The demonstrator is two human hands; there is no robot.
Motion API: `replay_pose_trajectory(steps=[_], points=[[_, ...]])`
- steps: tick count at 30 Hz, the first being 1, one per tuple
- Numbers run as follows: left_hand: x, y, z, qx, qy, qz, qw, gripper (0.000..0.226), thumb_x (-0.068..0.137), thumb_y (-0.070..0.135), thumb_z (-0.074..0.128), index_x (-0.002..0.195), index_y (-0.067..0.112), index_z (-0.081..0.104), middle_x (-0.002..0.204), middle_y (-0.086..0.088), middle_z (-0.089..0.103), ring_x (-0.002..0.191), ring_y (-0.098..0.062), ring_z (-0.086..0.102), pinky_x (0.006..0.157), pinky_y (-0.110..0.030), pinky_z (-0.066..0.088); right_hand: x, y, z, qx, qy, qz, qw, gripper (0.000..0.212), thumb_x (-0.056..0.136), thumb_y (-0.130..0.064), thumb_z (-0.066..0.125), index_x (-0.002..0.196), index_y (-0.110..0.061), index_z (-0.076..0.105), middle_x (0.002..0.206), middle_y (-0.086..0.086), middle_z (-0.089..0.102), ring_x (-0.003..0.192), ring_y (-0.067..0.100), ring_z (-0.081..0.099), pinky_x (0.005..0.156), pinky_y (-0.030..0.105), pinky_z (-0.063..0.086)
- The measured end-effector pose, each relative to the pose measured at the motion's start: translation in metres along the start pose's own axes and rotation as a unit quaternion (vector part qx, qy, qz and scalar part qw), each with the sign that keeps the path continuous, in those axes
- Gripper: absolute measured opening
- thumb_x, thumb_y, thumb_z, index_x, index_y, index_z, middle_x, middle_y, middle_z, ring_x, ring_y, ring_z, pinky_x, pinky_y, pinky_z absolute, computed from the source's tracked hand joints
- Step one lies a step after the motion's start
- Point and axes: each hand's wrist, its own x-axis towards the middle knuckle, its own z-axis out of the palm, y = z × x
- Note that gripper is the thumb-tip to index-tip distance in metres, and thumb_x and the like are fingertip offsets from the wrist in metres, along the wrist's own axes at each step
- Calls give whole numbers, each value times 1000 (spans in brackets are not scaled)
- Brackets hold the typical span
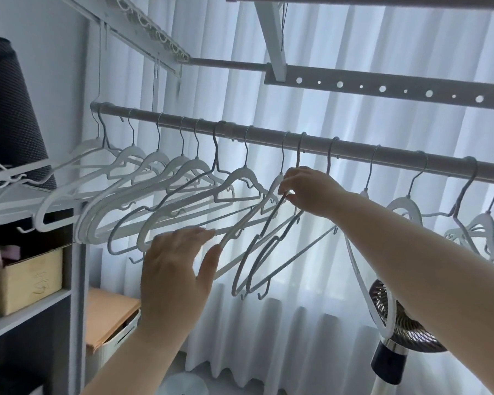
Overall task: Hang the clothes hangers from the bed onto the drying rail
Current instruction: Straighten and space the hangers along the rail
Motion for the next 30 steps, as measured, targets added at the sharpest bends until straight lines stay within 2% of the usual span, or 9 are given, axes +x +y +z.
replay_pose_trajectory(steps=[3, 6, 7, 10, 14, 18, 22, 30], points=[[10, -11, -6, 30, 27, -25, 999, 42, 83, 33, 41, 96, 6, 69, 105, -15, 66, 103, -22, 43, 89, -32, 34, 0, 0, -1, 4, -2, 1, 1000, 26, 93, -14, 47, 114, -17, 63, 128, 2, 53, 124, 20, 42, 100, 32, 36], [18, -28, -7, 62, -2, -74, 995, 46, 83, 35, 40, 107, 4, 64, 117, -21, 59, 111, -38, 51, 95, -47, 39, -1, 0, -2, 0, -5, 0, 1000, 27, 93, -14, 46, 115, -18, 62, 126, 3, 54, 123, 21, 43, 102, 33, 37], [20, -33, -7, 73, -11, -83, 994, 42, 84, 31, 46, 109, 1, 62, 118, -22, 59, 110, -42, 52, 94, -50, 40, -1, 0, -2, -1, -5, 1, 1000, 27, 93, -14, 46, 114, -18, 62, 125, 3, 54, 123, 21, 43, 102, 34, 38], [22, -44, -5, 92, -31, -76, 992, 34, 78, 4, 67, 110, -5, 60, 111, -27, 62, 103, -48, 57, 87, -56, 45, -1, -1, -3, -2, -5, 4, 1000, 25, 94, -15, 46, 112, -17, 63, 125, 3, 55, 122, 21, 44, 100, 34, 39], [20, -50, -5, 95, -48, -89, 990, 37, 74, 0, 70, 109, -6, 61, 104, -25, 66, 99, -47, 60, 83, -56, 47, -2, -3, -5, -1, -2, 2, 1000, 26, 94, -14, 46, 113, -17, 63, 127, 0, 54, 123, 19, 43, 100, 32, 38], [19, -50, -5, 89, -48, -96, 990, 28, 75, -1, 69, 102, -2, 65, 90, -20, 71, 90, -45, 62, 77, -52, 48, -3, -3, -6, 4, -3, 8, 1000, 26, 93, -13, 46, 113, -18, 62, 126, 0, 54, 124, 18, 42, 99, 30, 36], [18, -47, -8, 88, -41, -94, 991, 24, 78, 10, 57, 97, -1, 68, 82, -18, 72, 79, -43, 64, 71, -48, 50, -5, -4, -6, 3, -5, 10, 1000, 27, 94, -13, 45, 114, -18, 62, 126, 0, 54, 124, 18, 43, 99, 31, 37], [17, -38, -12, 54, -64, -129, 988, 22, 83, 4, 61, 105, 1, 64, 91, -15, 71, 90, -39, 63, 79, -44, 44, -9, -4, -5, 5, -12, 13, 1000, 29, 93, -14, 46, 117, -19, 60, 127, 0, 53, 125, 19, 42, 102, 33, 38]])
